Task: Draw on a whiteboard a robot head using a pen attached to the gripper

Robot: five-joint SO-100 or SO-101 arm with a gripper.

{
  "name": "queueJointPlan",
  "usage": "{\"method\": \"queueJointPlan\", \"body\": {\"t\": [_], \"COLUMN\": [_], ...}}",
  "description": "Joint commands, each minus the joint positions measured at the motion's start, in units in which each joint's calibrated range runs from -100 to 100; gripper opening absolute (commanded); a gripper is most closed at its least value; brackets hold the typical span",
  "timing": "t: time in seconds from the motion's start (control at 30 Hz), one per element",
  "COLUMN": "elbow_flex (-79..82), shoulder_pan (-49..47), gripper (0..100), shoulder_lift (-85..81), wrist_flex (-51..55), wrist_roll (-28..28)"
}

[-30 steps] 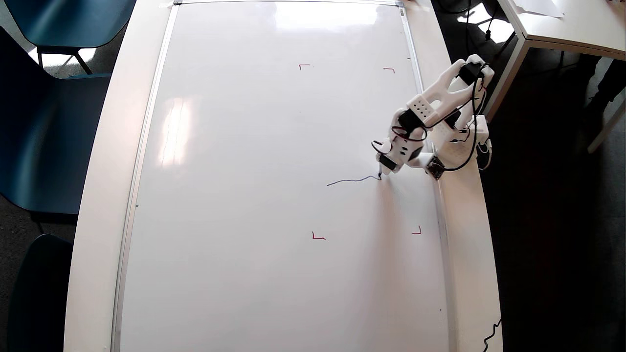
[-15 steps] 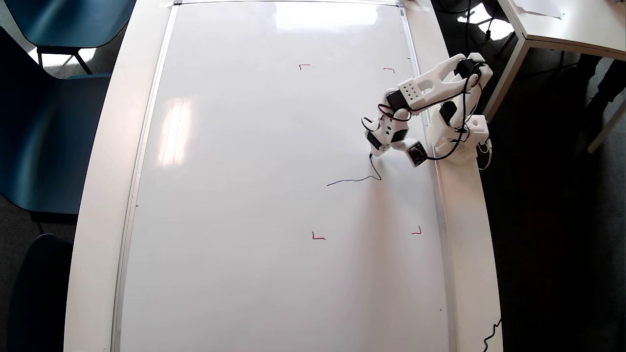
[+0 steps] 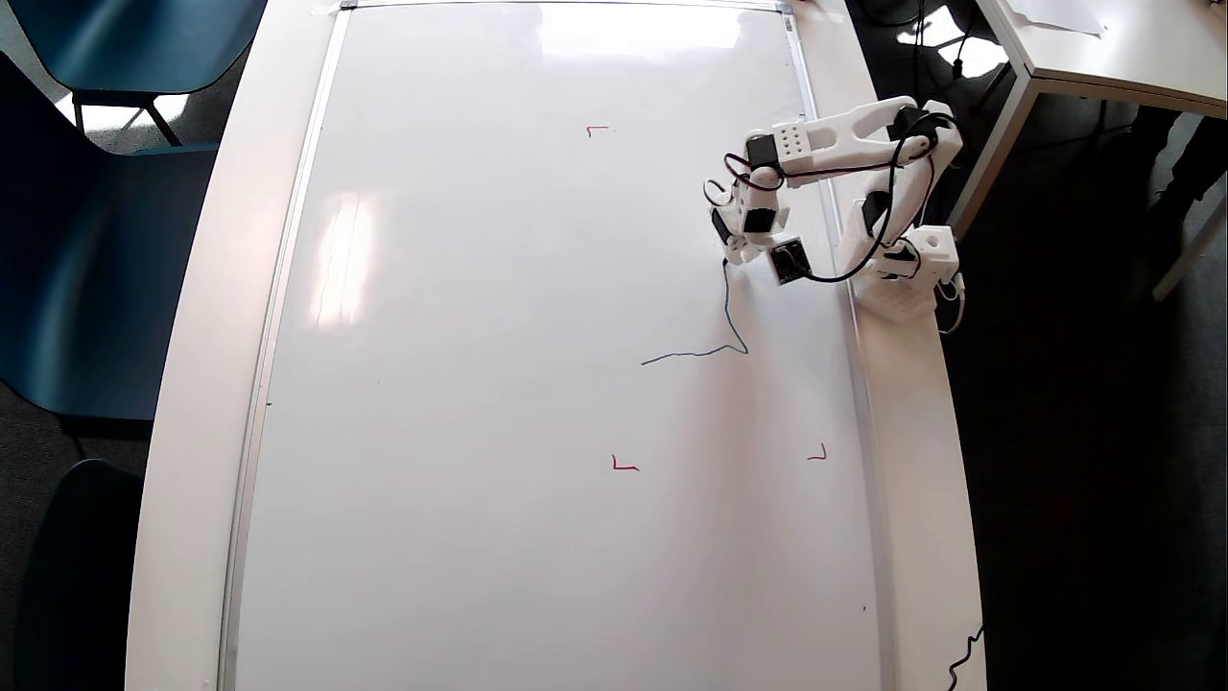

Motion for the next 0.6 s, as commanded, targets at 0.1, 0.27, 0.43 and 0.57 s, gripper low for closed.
{"method": "queueJointPlan", "body": {"t": [0.1,0.27,0.43,0.57], "elbow_flex": [2.26,1.45,1.08,-1.19], "shoulder_pan": [6.93,13.49,19.01,21.74], "gripper": [1,1,1,1], "shoulder_lift": [0.41,0.41,0.41,0.41], "wrist_flex": [0.79,2.62,2.53,2.53], "wrist_roll": [0.26,0.26,0.26,0.31]}}
